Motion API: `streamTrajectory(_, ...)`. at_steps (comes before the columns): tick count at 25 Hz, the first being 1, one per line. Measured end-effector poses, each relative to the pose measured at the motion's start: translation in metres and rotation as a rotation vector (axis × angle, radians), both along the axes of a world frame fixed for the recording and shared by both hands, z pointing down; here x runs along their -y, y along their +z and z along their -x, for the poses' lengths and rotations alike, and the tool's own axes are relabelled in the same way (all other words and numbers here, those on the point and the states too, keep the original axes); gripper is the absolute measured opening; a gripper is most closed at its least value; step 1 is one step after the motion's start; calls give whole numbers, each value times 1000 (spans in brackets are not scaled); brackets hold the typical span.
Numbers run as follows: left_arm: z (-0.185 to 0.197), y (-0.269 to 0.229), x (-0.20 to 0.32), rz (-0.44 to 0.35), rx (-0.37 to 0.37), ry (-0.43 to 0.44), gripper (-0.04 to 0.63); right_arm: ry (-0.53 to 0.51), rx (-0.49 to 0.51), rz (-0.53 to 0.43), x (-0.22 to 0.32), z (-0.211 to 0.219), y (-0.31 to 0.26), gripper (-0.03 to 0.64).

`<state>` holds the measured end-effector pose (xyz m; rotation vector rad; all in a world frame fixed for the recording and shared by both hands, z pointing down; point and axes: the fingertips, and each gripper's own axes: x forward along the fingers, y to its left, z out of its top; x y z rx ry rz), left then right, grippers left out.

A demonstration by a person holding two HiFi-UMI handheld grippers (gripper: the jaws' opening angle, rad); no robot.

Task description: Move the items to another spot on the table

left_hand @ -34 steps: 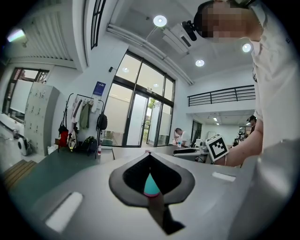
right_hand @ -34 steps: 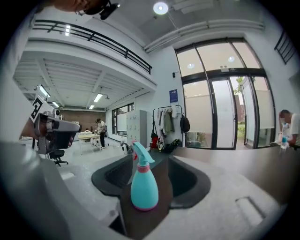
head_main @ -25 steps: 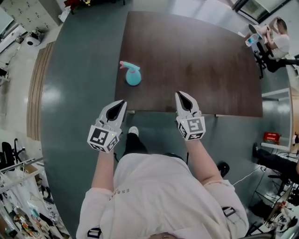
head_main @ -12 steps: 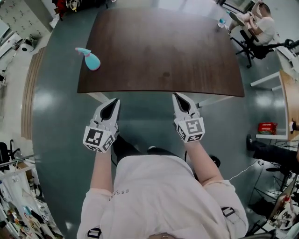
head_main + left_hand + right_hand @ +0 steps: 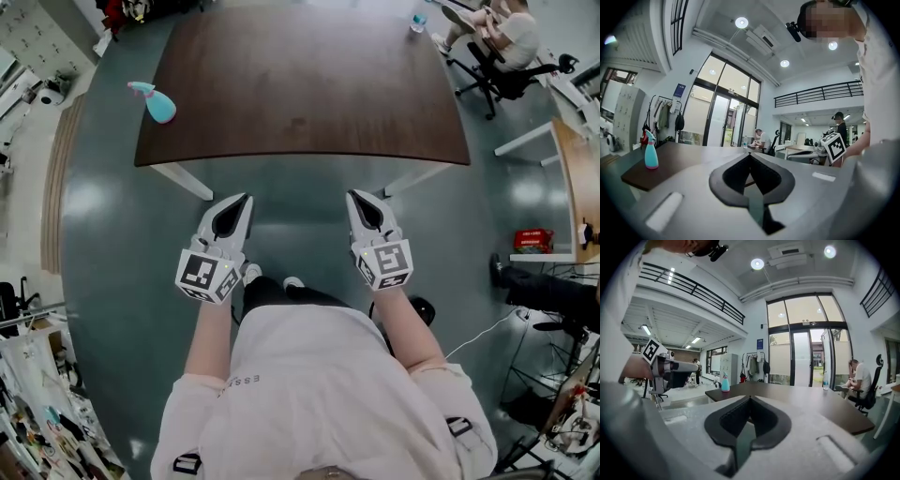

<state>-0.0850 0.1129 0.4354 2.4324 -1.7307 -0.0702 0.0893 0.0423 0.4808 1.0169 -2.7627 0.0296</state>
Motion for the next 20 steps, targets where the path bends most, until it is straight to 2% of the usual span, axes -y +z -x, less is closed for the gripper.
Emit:
streamTrajectory(8,-46,2,-15,-10,-3,42,15,0,33,-4,-23,-33,-1,-11)
streamTrajectory(20,-58,-1,-27,-31,4,34,15,-32,52,-27,-39,-34,-10,-11)
